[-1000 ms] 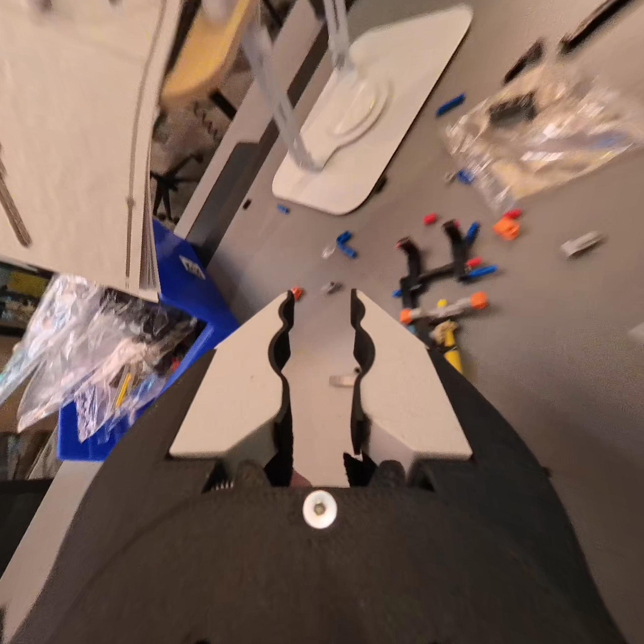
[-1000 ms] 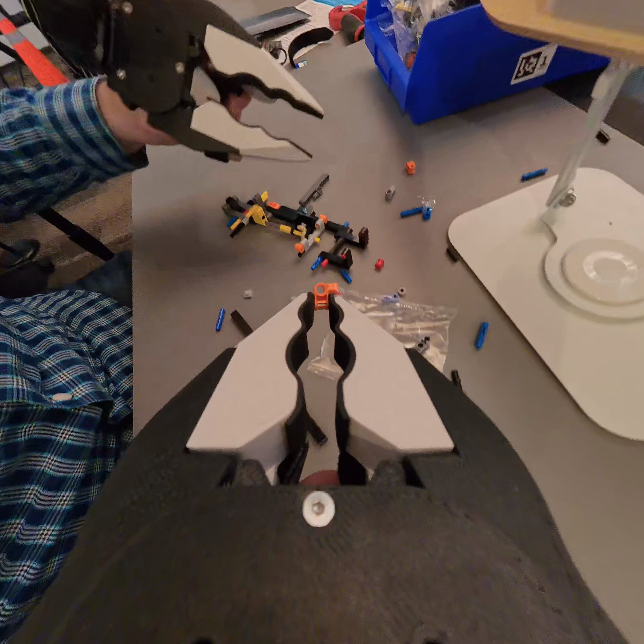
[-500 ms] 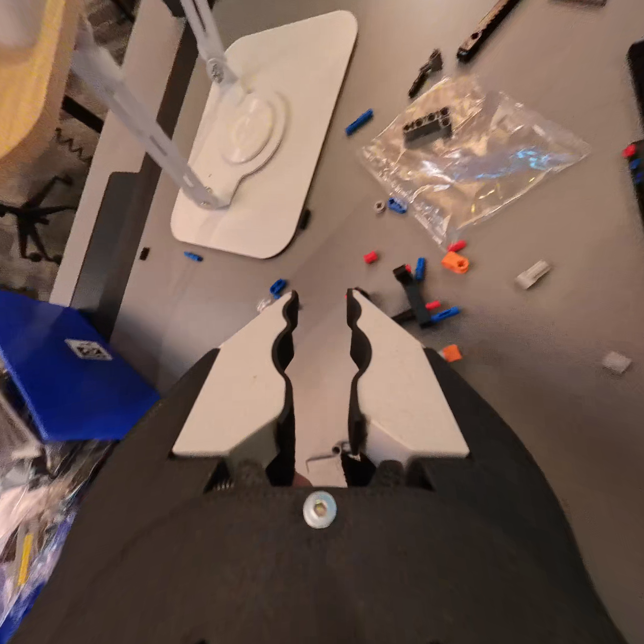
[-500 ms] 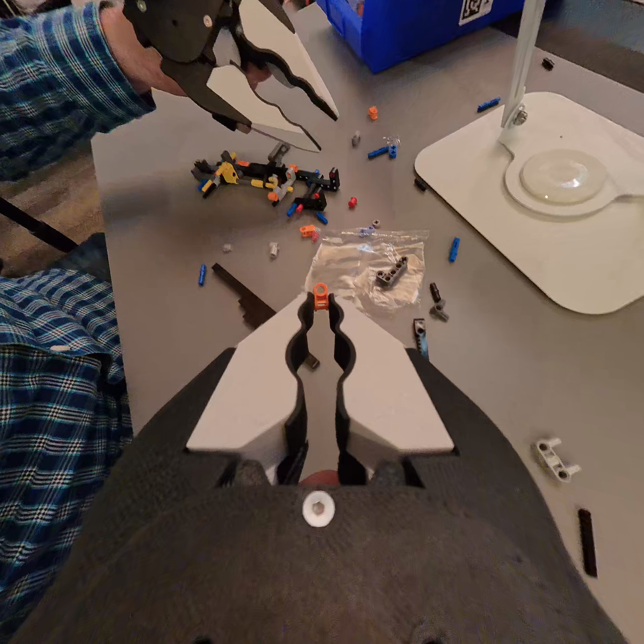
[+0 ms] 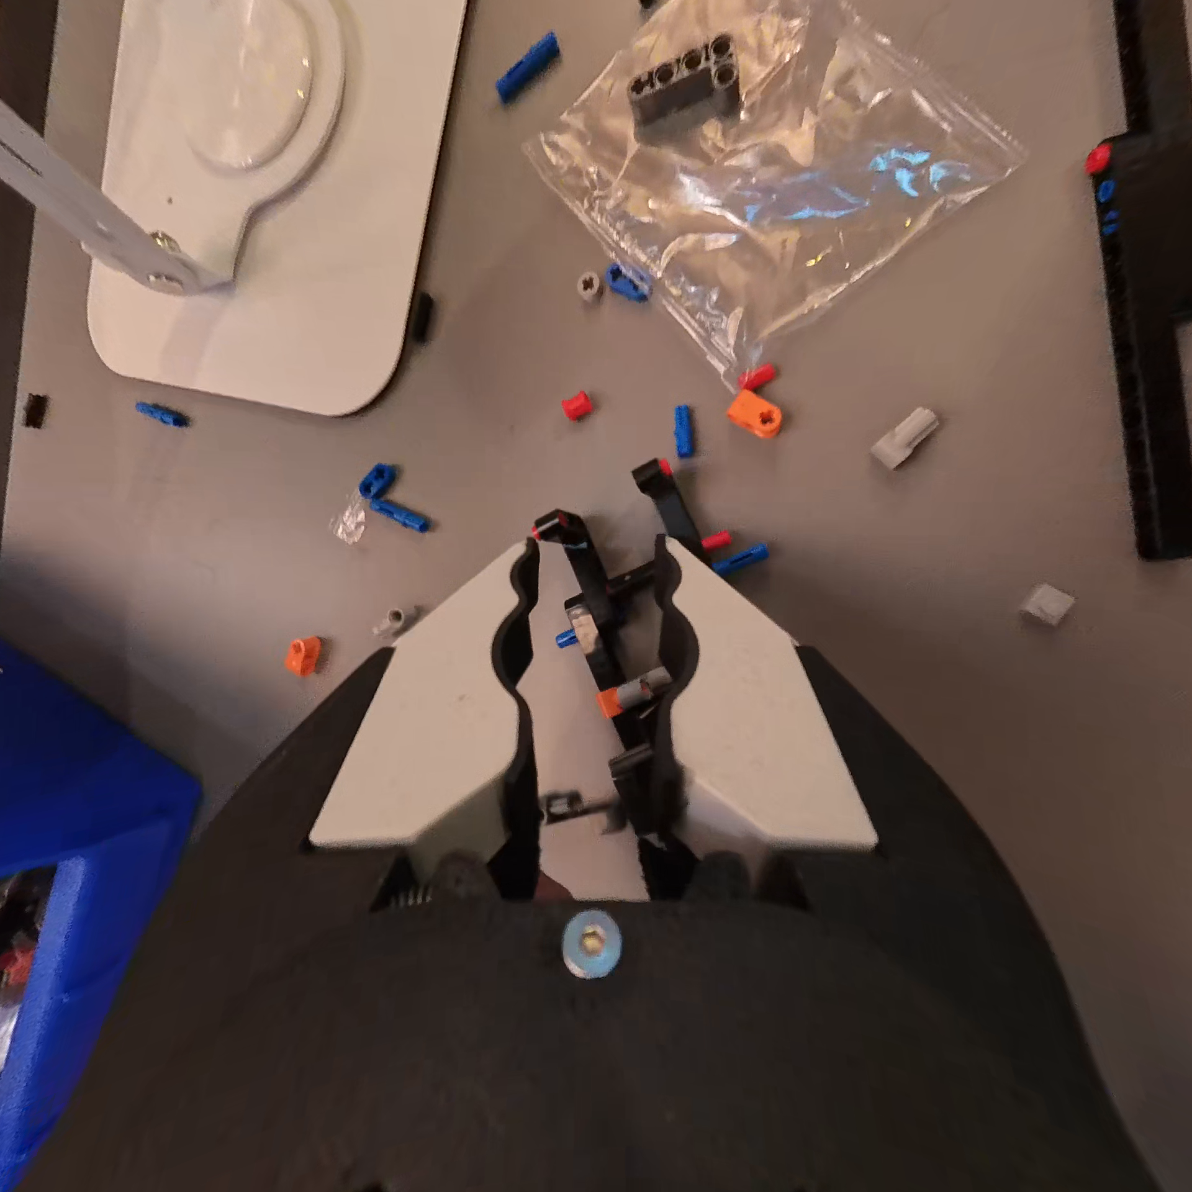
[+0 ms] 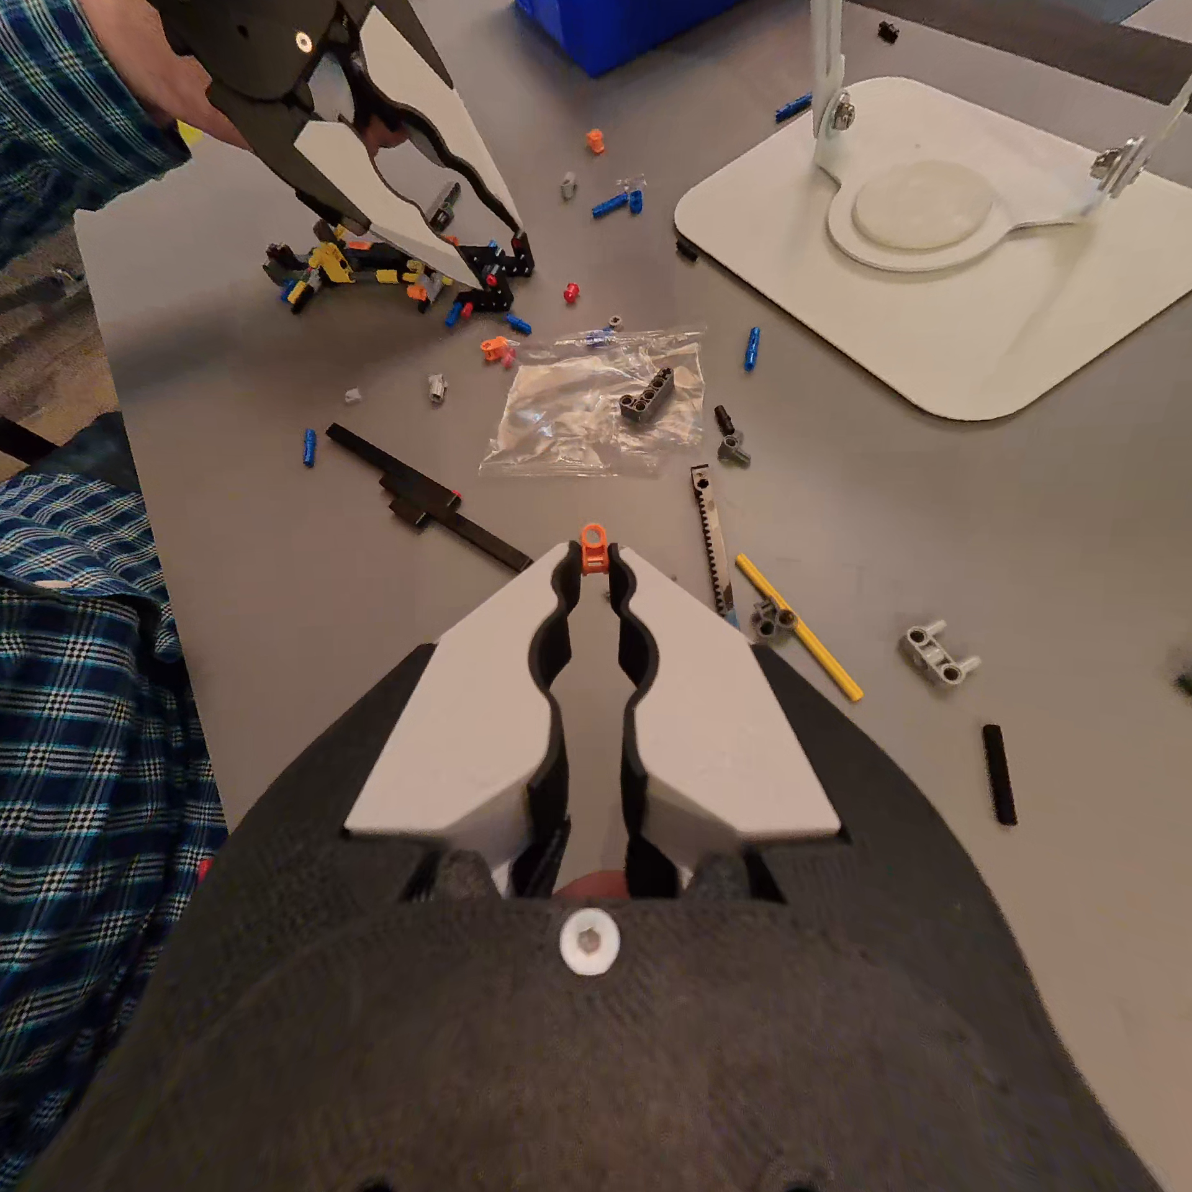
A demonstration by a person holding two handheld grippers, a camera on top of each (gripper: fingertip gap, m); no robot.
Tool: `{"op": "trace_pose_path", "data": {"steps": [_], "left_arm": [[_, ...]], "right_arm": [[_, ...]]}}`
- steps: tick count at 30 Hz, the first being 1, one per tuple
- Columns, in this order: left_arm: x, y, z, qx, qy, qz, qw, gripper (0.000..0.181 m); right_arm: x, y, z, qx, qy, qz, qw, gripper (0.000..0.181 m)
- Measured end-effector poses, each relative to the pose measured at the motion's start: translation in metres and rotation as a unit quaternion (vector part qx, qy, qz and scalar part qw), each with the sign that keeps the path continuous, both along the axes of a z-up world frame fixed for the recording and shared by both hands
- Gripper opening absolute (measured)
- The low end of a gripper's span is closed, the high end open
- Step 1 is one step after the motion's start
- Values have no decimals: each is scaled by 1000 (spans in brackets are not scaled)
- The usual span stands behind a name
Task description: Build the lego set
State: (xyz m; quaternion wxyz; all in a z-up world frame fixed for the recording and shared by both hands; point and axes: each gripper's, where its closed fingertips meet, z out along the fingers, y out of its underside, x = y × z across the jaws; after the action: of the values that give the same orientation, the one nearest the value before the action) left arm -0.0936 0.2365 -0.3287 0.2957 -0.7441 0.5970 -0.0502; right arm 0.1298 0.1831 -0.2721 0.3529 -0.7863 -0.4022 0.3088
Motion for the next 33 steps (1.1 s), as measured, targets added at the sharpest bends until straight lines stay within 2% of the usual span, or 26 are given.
{"op": "trace_pose_path", "data": {"steps": [8,11,13,16,18,22,30,31,33], "left_arm": [[-35,-4,-2,-9,16,40,999,33],[-40,1,11,11,-6,63,998,37],[-28,0,27,34,-25,59,997,38],[14,-9,37,55,-45,28,997,39],[44,-17,26,49,-36,6,998,41],[73,-23,-3,43,-1,-12,999,40],[103,-33,-9,31,-13,-22,999,11],[105,-34,-9,33,-13,-21,999,3],[112,-37,-6,36,-20,-17,999,0]], "right_arm": [[-4,-4,-3,2,-1,8,1000,6],[-6,-6,-4,7,-8,12,1000,6],[-9,-6,-3,10,-10,16,1000,6],[-14,-8,-1,14,-10,22,1000,6],[-17,-8,0,13,-7,25,1000,6],[-18,-11,0,16,-6,30,999,6],[-12,-12,-1,16,1,26,1000,6],[-11,-12,-1,16,2,26,1000,6],[-9,-14,1,20,4,24,1000,6]]}}
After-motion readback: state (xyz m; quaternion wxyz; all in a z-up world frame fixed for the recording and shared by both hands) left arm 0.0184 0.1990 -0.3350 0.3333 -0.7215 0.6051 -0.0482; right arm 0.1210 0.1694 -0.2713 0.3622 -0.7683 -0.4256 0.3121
